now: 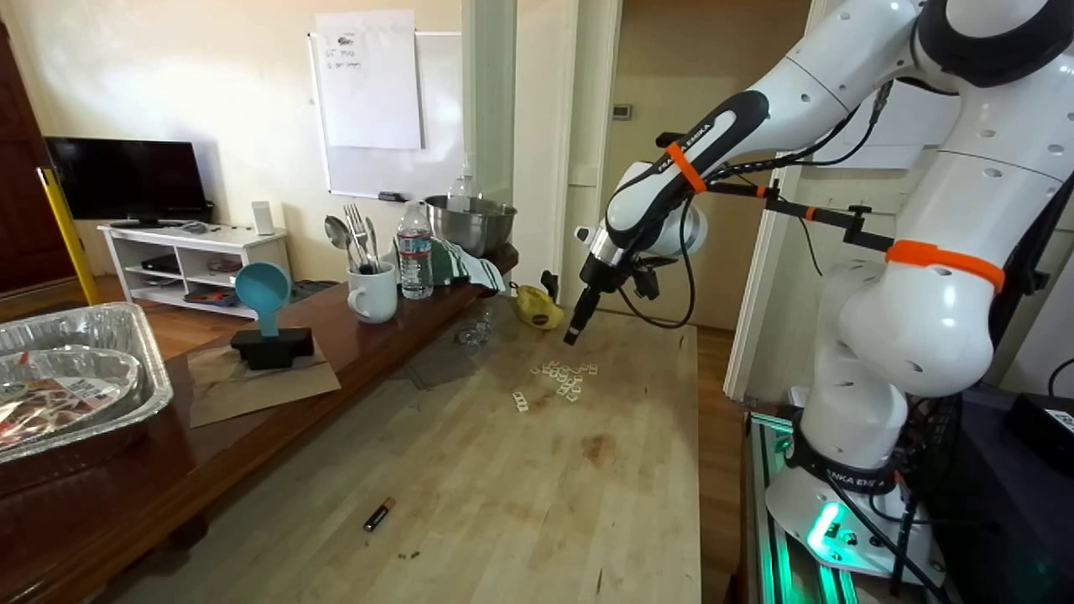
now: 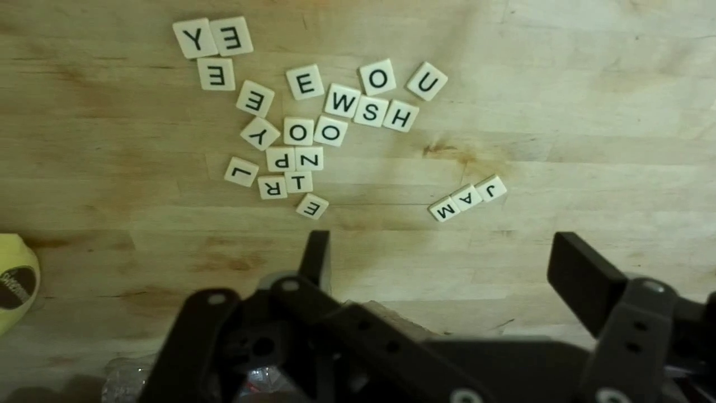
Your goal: Move two letter tiles to the left.
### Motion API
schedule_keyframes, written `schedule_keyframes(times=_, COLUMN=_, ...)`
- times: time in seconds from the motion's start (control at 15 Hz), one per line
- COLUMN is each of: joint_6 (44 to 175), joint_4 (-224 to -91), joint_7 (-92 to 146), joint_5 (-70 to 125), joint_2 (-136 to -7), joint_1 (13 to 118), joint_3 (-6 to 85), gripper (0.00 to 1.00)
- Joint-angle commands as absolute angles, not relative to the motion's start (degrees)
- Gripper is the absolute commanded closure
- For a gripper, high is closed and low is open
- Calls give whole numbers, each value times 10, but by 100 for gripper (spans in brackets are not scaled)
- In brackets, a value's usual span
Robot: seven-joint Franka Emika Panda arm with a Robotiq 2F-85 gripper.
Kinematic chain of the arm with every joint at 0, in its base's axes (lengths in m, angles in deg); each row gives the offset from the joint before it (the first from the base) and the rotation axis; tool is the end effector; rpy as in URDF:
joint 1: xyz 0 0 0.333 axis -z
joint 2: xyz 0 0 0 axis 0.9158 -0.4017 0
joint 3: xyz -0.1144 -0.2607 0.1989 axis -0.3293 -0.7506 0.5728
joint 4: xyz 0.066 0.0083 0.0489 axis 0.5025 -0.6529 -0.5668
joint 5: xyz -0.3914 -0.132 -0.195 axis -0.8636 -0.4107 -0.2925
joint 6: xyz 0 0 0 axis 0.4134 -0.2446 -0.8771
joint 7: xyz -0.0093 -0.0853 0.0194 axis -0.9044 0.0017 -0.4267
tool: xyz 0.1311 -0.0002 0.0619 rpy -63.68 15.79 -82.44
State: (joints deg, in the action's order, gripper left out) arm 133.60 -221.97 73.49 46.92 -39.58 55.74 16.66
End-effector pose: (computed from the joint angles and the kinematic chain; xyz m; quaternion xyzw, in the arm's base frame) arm 0.4373 -0.1225 0.2617 -0.9795 -0.0891 -0.1724 0.0538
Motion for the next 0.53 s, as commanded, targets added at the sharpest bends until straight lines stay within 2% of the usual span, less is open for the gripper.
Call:
schedule_keyframes(times=0.0, joint_6=1369, joint_4=-2210, joint_7=746, joint_5=449, joint_2=-434, joint_1=560, joint_3=166, gripper=26)
schedule_keyframes(times=0.13, joint_6=1383, joint_4=-2200, joint_7=751, joint_5=455, joint_2=-455, joint_1=554, joint_3=160, gripper=30)
schedule_keyframes(times=0.47, joint_6=1385, joint_4=-2164, joint_7=780, joint_5=501, joint_2=-504, joint_1=534, joint_3=144, gripper=69)
